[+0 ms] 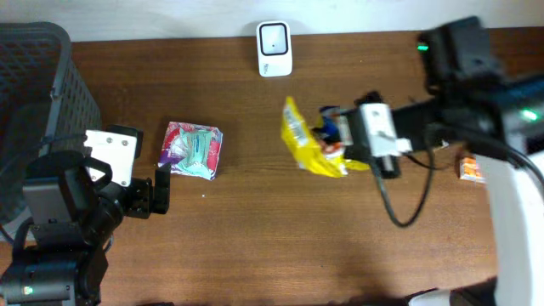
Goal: Scan the item barcode
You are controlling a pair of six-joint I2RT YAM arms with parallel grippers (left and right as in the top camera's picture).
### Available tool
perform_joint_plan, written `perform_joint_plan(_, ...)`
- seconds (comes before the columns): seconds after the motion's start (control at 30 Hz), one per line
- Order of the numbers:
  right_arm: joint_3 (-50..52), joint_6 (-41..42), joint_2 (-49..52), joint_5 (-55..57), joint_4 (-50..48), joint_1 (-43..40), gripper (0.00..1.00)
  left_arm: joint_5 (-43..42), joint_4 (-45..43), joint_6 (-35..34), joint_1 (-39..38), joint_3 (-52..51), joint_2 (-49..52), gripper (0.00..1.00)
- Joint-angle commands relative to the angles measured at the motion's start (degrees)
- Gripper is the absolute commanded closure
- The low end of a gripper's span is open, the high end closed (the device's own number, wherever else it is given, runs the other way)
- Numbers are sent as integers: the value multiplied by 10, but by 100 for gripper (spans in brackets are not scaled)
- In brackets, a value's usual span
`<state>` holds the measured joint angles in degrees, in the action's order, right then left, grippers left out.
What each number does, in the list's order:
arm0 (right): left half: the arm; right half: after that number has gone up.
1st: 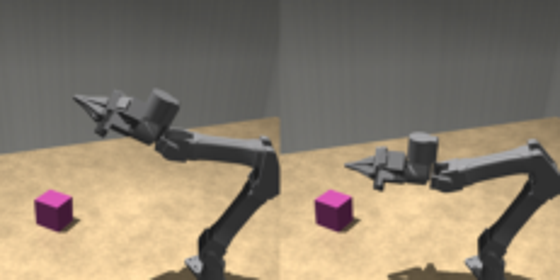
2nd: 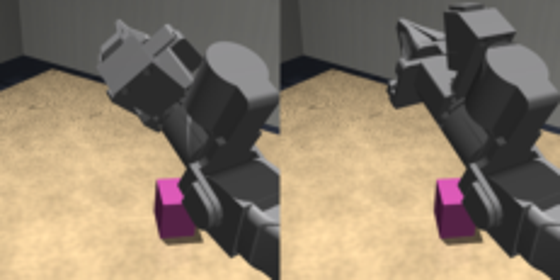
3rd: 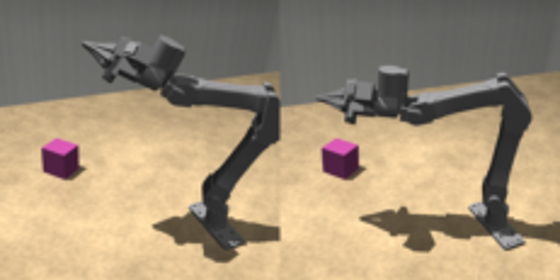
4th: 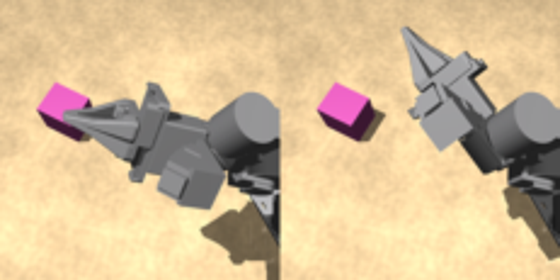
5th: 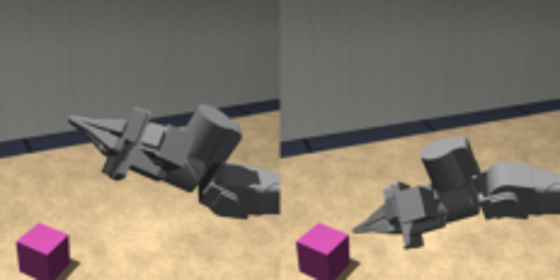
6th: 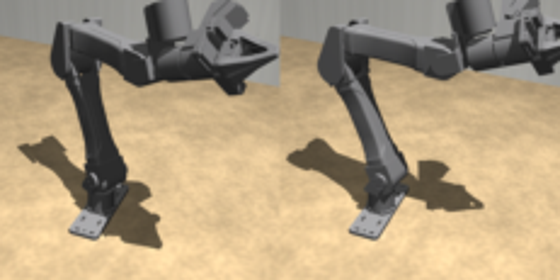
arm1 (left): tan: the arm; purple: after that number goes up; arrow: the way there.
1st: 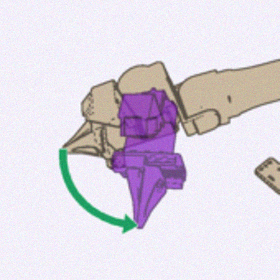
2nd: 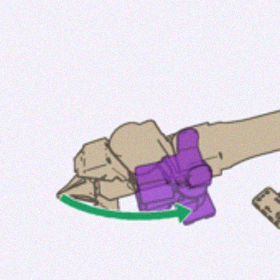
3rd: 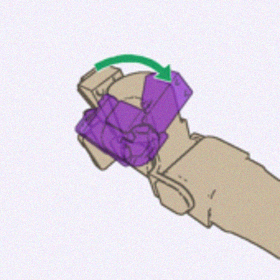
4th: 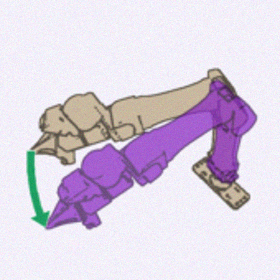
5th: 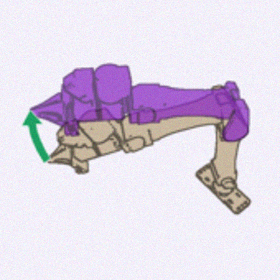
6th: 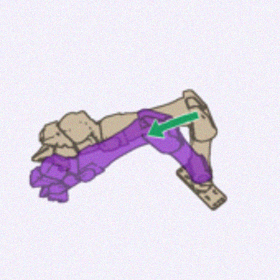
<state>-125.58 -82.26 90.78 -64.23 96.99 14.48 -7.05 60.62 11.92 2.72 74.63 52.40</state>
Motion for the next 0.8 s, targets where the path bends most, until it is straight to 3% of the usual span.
perform_joint_plan(0.0, -11, -15, -50, -100, 3, -123, 96, -6, -1, -7, 2, 1, 0, 1)
perform_joint_plan(0.1, -11, -15, -52, -247, 3, -248, 96, -6, 5, -7, 2, 1, 0, 1)
perform_joint_plan(0.43, -11, -13, -46, -220, -5, -240, 96, -4, 18, -7, 2, 1, 0, 1)
perform_joint_plan(0.47, -11, -9, -34, -166, -13, -202, 96, -4, 17, -7, 2, 1, 0, 1)
perform_joint_plan(0.5, -11, 63, -13, -84, -56, -150, 96, -4, 17, -7, 2, 1, 0, 1)
perform_joint_plan(0.6, -11, 363, 57, 188, -260, -29, 96, -4, 16, -7, 2, 1, 0, 1)
perform_joint_plan(0.67, -11, 428, 89, 289, -339, 12, 96, -4, 16, -7, 2, 1, 0, 1)
perform_joint_plan(0.77, -11, 553, 137, 534, -468, 54, 96, -4, 16, -7, 2, 1, 0, 1)
